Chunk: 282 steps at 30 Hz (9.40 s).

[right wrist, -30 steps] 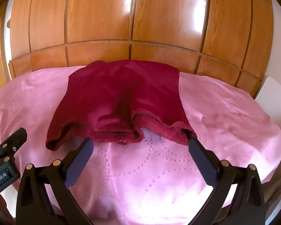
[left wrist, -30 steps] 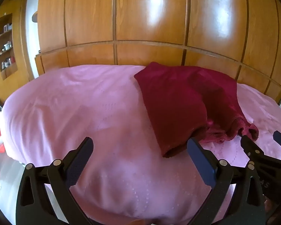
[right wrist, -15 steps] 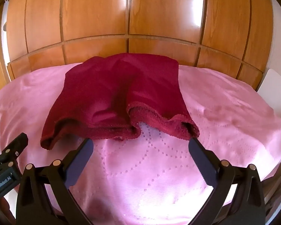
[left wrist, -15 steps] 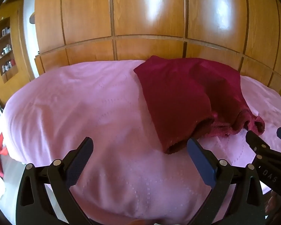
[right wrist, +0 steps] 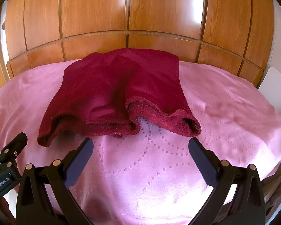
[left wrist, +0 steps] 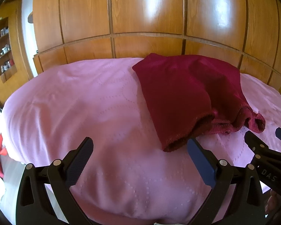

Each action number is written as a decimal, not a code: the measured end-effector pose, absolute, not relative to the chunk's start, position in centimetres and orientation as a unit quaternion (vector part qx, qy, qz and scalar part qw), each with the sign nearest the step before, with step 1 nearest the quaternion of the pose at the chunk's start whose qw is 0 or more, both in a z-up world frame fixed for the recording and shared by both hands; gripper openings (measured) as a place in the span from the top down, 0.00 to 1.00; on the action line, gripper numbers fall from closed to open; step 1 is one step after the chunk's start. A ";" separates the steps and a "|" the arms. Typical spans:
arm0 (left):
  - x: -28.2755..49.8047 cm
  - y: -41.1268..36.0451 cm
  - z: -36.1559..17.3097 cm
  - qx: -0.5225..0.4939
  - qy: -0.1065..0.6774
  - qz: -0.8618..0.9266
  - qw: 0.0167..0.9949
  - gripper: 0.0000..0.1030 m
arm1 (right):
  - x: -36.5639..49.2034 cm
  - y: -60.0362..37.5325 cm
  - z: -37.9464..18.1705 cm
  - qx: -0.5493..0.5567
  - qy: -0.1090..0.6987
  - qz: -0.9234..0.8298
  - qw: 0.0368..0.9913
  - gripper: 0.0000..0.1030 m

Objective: Fold small clothes

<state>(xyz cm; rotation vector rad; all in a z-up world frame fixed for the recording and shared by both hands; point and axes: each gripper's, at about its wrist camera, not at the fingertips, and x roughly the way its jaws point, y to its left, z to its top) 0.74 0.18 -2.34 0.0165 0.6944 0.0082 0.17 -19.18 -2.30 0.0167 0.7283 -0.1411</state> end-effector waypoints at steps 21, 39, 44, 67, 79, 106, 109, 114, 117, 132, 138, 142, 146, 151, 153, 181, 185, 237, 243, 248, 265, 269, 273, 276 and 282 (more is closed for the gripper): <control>0.7 0.3 -1.5 0.008 0.338 0.027 0.941 0.04 | 0.1 -19.1 -2.6 0.009 0.359 -0.068 0.931 0.02; 0.7 0.1 -1.2 0.009 0.337 0.024 0.941 0.04 | 0.2 -19.1 -2.7 0.015 0.363 -0.067 0.929 0.02; 1.0 0.0 -1.2 0.010 0.343 0.021 0.939 0.04 | 0.2 -19.3 -2.8 0.019 0.364 -0.066 0.929 0.02; 3.7 -0.7 -3.0 0.018 0.373 0.004 0.927 0.04 | 1.6 -21.9 -3.5 0.062 0.380 -0.036 0.922 0.02; 8.6 2.6 -4.3 -0.077 0.437 -0.063 0.894 0.04 | 4.7 -30.5 -2.0 0.130 0.386 -0.014 0.913 0.02; 12.0 6.7 0.8 -0.138 0.394 -0.164 0.894 0.94 | 7.8 -33.3 2.0 0.179 0.390 0.061 0.901 0.92; 10.6 9.6 1.9 -0.136 0.387 -0.143 0.901 0.94 | 5.7 -32.5 4.2 0.176 0.377 0.101 0.903 0.92; 7.7 12.6 -0.4 -0.125 0.425 -0.108 0.890 0.94 | 2.2 -29.7 2.7 0.123 0.420 0.127 0.890 0.92; 6.4 13.0 -3.6 -0.116 0.468 -0.083 0.872 0.94 | 1.1 -29.4 -1.0 0.128 0.472 0.115 0.865 0.92; 5.8 14.2 0.0 -0.103 0.417 -0.023 0.903 0.70 | 1.7 -31.4 -2.3 0.162 0.462 0.107 0.865 0.45; 5.4 6.7 -0.1 -0.057 0.431 -0.150 0.888 0.70 | 2.4 -31.1 -4.7 0.181 0.520 0.121 0.826 0.38; 5.3 4.5 -2.1 -0.002 0.452 -0.158 0.878 0.70 | 1.3 -30.9 -6.6 0.187 0.536 0.119 0.815 0.57; 5.8 6.7 -4.0 -0.012 0.481 -0.110 0.870 0.70 | 0.9 -30.4 -5.7 0.182 0.526 0.146 0.818 0.90; 5.2 9.4 -5.6 -0.027 0.508 -0.088 0.856 0.70 | -0.5 -32.5 -0.6 0.179 0.460 0.169 0.853 0.91; 4.5 9.0 -6.4 -0.023 0.514 -0.090 0.853 0.70 | -0.6 -32.4 -1.2 0.144 0.479 0.153 0.852 0.91; 18.9 -4.9 0.0 -0.090 0.438 -0.279 0.850 0.35 | 12.5 -21.1 -6.5 0.097 0.440 0.232 0.862 1.00; 22.4 -6.7 -1.1 -0.109 0.470 -0.295 0.825 0.34 | 12.0 -20.4 -7.7 0.111 0.437 0.245 0.858 0.99; 17.9 -8.1 -4.4 -0.161 0.479 -0.388 0.770 0.65 | 9.0 -42.0 1.5 -0.289 0.261 -0.276 0.878 0.71; 16.8 -6.4 -5.8 -0.139 0.497 -0.373 0.771 0.65 | 6.2 -43.6 -7.6 -0.274 0.426 -0.238 0.829 0.33; 15.9 -6.0 -6.6 -0.120 0.500 -0.379 0.769 0.65 | 3.0 -49.2 -8.9 0.131 0.495 -0.110 0.852 0.33; 12.9 -6.6 -7.6 -0.105 0.512 -0.384 0.761 0.59 | 11.9 -64.0 -8.9 0.321 0.366 -0.260 0.834 0.94; 12.6 -6.9 -7.5 -0.098 0.509 -0.383 0.765 0.59 | 13.9 -63.9 -8.4 0.251 0.396 -0.260 0.844 0.67; 12.3 -6.5 -7.3 -0.098 0.507 -0.386 0.765 0.59 | 11.0 -61.1 -7.1 0.240 0.401 -0.208 0.860 0.28; 11.9 -5.8 -6.7 -0.096 0.498 -0.381 0.773 0.59 | 8.5 -56.1 -6.9 0.252 0.435 -0.070 0.861 0.29; 11.0 -2.5 -6.3 -0.107 0.490 -0.355 0.789 0.59 | 1.6 -41.3 -8.8 0.226 0.497 0.188 0.816 0.29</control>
